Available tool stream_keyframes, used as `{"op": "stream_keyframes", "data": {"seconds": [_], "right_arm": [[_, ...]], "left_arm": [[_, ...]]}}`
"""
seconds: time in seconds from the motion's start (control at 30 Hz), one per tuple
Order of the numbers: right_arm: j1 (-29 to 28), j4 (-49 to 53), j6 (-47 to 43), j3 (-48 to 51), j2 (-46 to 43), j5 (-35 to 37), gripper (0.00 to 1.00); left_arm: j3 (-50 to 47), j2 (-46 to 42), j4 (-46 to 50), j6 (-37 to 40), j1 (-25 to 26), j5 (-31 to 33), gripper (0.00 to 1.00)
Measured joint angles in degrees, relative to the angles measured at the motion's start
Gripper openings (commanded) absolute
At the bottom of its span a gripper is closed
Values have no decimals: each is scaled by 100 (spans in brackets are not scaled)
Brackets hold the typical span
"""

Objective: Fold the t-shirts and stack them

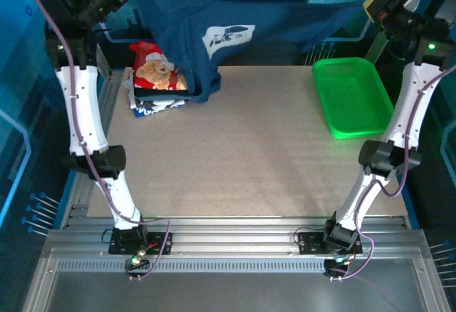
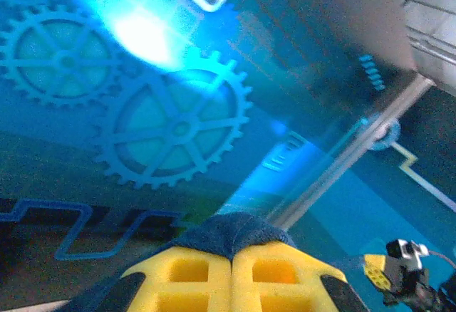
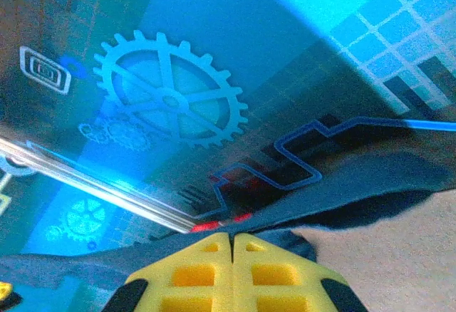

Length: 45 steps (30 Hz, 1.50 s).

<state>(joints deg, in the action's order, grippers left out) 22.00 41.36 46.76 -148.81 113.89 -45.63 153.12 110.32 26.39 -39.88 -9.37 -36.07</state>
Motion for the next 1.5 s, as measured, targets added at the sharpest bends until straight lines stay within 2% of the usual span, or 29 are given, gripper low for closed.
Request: {"op": "stream_keyframes", "data": {"seconds": [0.03,0.13,0.33,0.47,0.57,0.63,0.7,0.73,0.77,0.8,0.83,0.9,0.97,1.07,1.13,1.27,1.37,1.5], "right_arm": [[31,-11,-155,446,-313,-7,0],[92,131,-693,2199,-1443,-2,0],[173,286,-1755,6516,-3622,284,0],[444,678,-2277,8837,-4159,898,0],[756,1001,-2345,10087,-4570,1561,0],[809,1237,-2328,10391,-4835,1862,0],[813,1327,-2326,10341,-4863,2087,2],[835,1331,-2326,10282,-4804,2177,5],[876,1320,-2323,10229,-4715,2253,11],[927,1300,-2315,10212,-4629,2304,25],[964,1300,-2312,10212,-4572,2339,33],[1021,1303,-2299,10214,-4472,2435,43],[1034,1305,-2293,10214,-4463,2470,51],[1034,1309,-2273,10214,-4465,2490,53],[1034,1307,-2260,10214,-4481,2511,54],[1034,1298,-2238,10231,-4494,2527,59],[1025,1235,-2227,10236,-4489,2505,63],[835,1073,-2175,10209,-4406,2522,69]], "left_arm": [[-409,-319,-35,68,11,-79,0],[-2503,-1759,-90,450,118,-118,0],[-7991,-5042,-229,675,531,256,0],[-11134,-6690,531,341,586,883,0],[-12493,-7928,1414,-92,728,1261,0],[-12657,-8515,1821,-413,1034,1526,0],[-12528,-8461,1987,-675,1207,1764,25],[-12456,-8279,2050,-798,1257,1849,23],[-12358,-7932,2149,-896,1320,1930,22],[-12284,-7595,2243,-951,1390,2039,38],[-12218,-7298,2341,-1016,1453,2151,50],[-12061,-6800,2608,-1126,1567,2474,60],[-11949,-6730,2785,-1241,1587,2697,68],[-11875,-7071,2889,-1482,1593,2861,73],[-11877,-7298,2922,-1631,1598,2881,80],[-12052,-7307,2730,-1792,1624,2763,80],[-12179,-6885,2337,-1808,1705,2640,80],[-11991,-5521,1333,-1668,1908,2472,78]]}}
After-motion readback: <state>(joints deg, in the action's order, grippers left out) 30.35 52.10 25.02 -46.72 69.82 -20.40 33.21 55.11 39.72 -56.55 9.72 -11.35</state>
